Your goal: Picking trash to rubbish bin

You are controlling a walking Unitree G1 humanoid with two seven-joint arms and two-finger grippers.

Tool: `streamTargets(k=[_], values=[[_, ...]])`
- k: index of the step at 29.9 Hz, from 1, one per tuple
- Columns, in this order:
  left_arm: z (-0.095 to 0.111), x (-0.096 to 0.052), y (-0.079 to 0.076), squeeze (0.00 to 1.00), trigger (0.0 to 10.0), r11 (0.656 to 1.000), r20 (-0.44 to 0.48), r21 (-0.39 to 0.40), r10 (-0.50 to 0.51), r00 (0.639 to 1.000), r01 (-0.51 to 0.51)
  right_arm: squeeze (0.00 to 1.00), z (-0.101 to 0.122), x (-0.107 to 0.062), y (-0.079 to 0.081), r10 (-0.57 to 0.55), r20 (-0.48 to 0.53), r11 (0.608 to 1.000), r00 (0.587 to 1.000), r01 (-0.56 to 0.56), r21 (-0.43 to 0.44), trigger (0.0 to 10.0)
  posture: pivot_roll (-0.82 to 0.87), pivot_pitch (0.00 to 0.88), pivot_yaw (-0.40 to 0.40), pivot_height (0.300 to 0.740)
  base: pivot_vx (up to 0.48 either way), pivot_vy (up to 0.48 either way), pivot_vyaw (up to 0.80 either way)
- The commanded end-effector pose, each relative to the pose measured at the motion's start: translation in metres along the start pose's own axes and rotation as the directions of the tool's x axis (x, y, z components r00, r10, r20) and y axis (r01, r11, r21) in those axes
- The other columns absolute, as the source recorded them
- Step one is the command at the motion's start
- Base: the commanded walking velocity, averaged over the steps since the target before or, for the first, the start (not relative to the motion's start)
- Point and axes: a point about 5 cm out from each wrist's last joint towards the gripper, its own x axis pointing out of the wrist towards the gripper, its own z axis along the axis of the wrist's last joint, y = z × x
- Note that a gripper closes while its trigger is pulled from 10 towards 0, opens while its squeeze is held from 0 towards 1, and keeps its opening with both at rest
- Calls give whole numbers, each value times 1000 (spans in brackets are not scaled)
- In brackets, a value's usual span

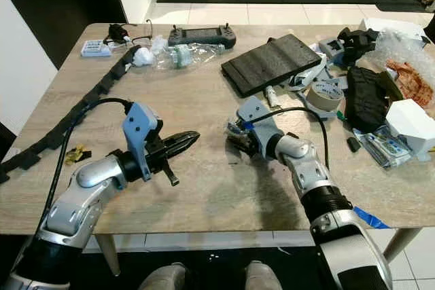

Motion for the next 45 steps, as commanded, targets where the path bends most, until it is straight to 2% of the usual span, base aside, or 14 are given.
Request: streamTargets(k=[1,10,17,19,23,26,28,29,30,31,32,35,40,45], values=[[-2,-1,-1,0,10000,1000,-20,0,-6,1000,6,0,-23,-2,1,-31,-77,988,997,42,146,0,30,83,19,740,0,0,0],[-1,-1,1,0,10000,1000,-22,6,1,1000,-1,0,-18,-4,-2,-56,-25,966,998,60,253,0,31,80,21,740,0,0,0],[0,0,3,0,10000,1000,-18,13,21,1000,-21,0,-3,-5,-7,-77,47,960,996,62,272,0,31,82,22,740,0,0,0],[1,1,13,0,10000,992,-1,40,119,993,-119,0,18,-7,-12,-116,149,956,982,70,284,0,36,82,20,740,0,0,0],[4,-2,37,0,10000,944,18,64,324,946,-324,0,62,-16,-13,-143,348,981,927,85,177,0,34,84,20,740,0,0,0],[6,-4,46,0,10000,912,31,49,406,913,-407,0,77,-20,-13,-181,402,981,898,135,140,0,30,85,20,740,0,0,0],[6,-6,56,0,10000,867,26,17,498,867,-498,0,90,-25,-12,-216,457,976,863,178,127,5647,30,86,20,740,0,0,0],[6,-6,56,0,10000,867,26,17,498,867,-498,0,90,-25,-12,-216,457,976,863,178,127,5647,30,86,20,740,0,0,0],[5,-11,66,0,10000,813,5,-57,580,814,-579,0,96,-26,-5,-231,470,973,852,216,85,10000,28,85,19,740,0,0,0],[5,-11,66,0,10000,813,5,-57,580,814,-579,0,96,-26,-5,-231,470,973,852,216,85,10000,28,85,19,740,0,0,0],[2,-16,70,0,10000,763,-21,-43,645,764,-645,0,91,-25,7,-216,450,971,867,240,2,10000,28,85,20,740,0,0,0],[2,-20,71,0,10000,731,2,-8,682,731,-682,0,80,-24,14,-244,422,958,873,285,-36,10000,28,85,19,740,0,0,0],[3,-30,73,0,10000,615,45,14,787,615,-788,0,64,-29,24,-363,422,922,831,384,36,10000,24,81,15,740,0,0,0],[4,-29,70,0,10000,609,49,-14,792,608,-793,0,60,-32,25,-430,420,883,799,469,12,10000,21,77,9,740,0,0,0]])
